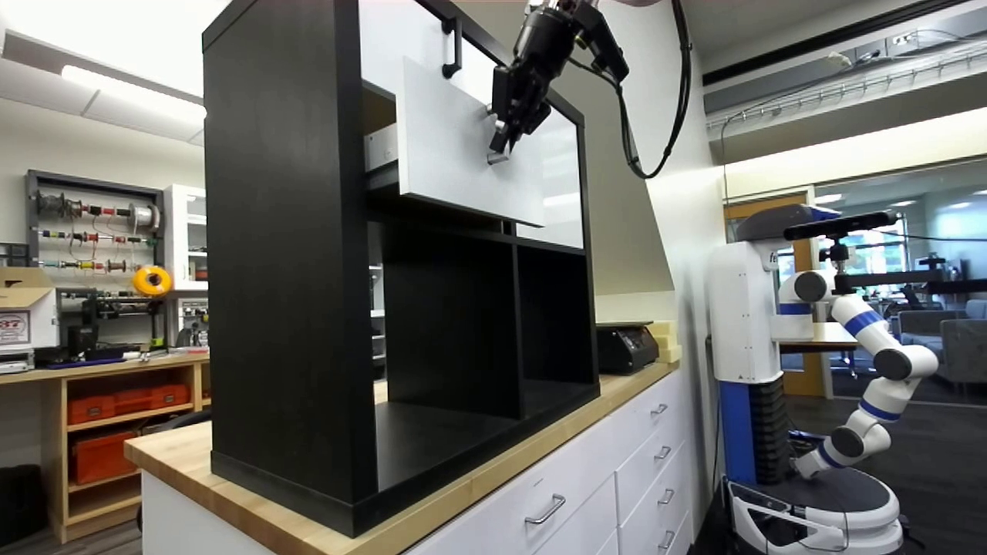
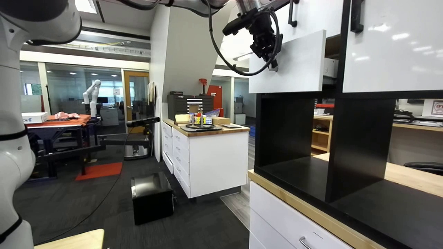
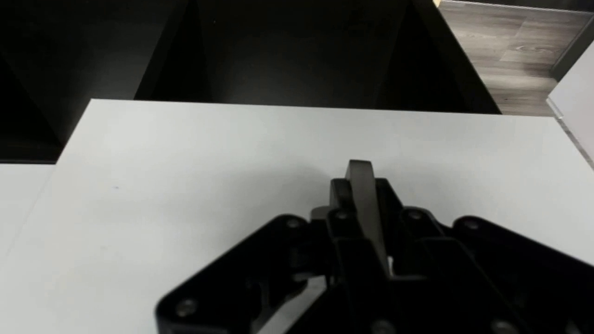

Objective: Close the left bottom drawer

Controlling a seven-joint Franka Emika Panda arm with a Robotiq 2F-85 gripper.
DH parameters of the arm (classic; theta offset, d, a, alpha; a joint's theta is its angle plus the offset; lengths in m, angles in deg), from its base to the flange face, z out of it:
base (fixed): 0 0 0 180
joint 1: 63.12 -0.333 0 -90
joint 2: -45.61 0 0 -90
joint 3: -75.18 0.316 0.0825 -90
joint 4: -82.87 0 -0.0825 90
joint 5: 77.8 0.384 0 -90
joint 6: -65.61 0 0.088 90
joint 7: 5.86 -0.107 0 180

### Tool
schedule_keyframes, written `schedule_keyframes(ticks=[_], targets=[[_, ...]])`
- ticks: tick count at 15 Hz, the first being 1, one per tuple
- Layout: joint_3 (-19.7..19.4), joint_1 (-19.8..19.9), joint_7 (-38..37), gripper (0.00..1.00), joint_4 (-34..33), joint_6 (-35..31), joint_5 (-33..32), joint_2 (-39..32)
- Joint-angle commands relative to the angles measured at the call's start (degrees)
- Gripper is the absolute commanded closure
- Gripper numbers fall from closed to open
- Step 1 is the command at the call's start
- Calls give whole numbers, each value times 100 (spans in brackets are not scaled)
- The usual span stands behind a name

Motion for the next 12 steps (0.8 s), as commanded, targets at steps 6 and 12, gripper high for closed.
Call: schedule_keyframes(ticks=[6,12], targets=[[232,-334,-712,96,-69,-204,-1259,-227],[204,-303,-639,96,-356,-445,-1358,-611]])
